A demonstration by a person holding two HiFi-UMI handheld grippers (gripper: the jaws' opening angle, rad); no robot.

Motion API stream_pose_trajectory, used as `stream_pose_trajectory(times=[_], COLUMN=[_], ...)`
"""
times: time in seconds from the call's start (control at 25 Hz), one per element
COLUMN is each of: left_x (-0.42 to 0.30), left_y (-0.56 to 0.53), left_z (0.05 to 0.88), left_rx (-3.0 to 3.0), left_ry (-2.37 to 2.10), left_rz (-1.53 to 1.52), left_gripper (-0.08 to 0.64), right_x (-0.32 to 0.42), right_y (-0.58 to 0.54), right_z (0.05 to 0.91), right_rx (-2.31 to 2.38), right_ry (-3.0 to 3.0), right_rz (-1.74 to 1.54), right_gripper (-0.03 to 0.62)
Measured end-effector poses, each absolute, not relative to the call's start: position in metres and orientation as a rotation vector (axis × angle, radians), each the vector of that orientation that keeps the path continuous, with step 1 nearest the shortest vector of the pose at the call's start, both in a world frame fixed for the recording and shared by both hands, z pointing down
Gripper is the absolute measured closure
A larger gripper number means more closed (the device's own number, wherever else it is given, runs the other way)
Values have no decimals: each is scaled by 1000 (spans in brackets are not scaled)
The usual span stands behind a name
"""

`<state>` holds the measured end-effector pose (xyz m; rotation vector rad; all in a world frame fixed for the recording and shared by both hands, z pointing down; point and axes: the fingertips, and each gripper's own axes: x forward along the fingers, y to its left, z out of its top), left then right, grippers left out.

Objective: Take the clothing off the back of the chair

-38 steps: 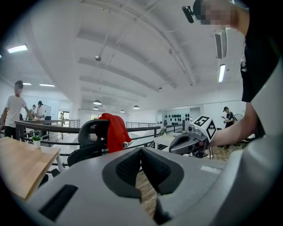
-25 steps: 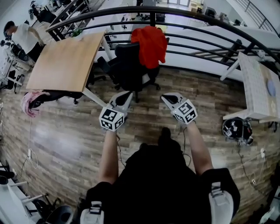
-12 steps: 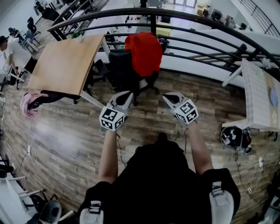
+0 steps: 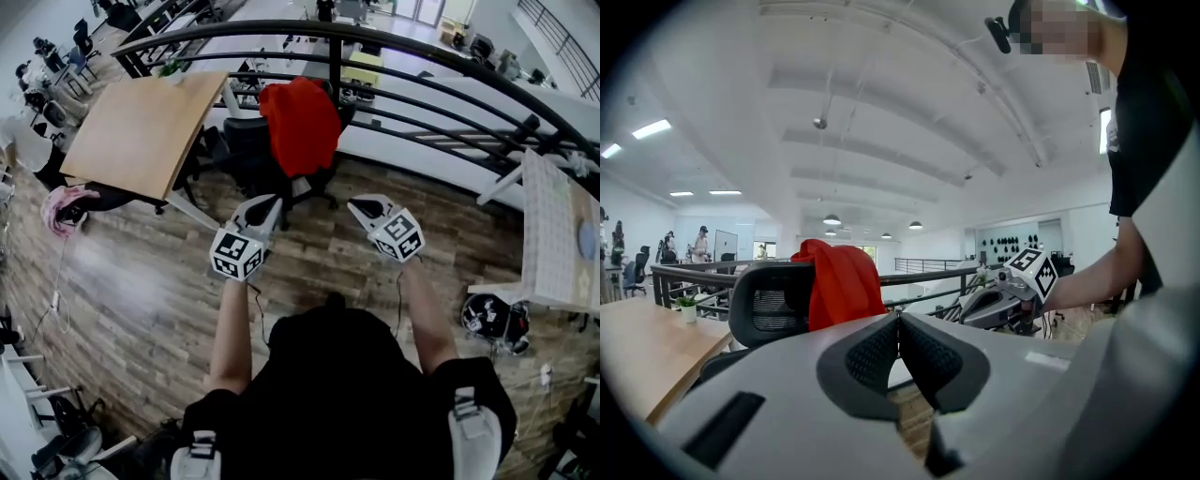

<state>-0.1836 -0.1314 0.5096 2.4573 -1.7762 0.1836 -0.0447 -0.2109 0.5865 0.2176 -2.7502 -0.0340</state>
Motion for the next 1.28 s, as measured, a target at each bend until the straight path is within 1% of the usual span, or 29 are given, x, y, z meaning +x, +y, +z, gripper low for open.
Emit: stream_pose_trajectory(times=[0.36,0.72,1.28], left_x=[-175,-176,-219], left_y=[-146,-153,-188], left_z=[510,507,514], left_rx=[2417,2398,2369], left_ry=[-1823,-1846,-1830], left_rz=[219,189,105], left_gripper=[557,557,555], right_x=[-45,-44,-78], right_y=[-227,-246,-298], right_z=[587,579,547], right_rx=[130,121,178], right_ry=[-2780,-2775,-2771], right_rz=[-28,-57,-142], right_gripper=[595,594,594])
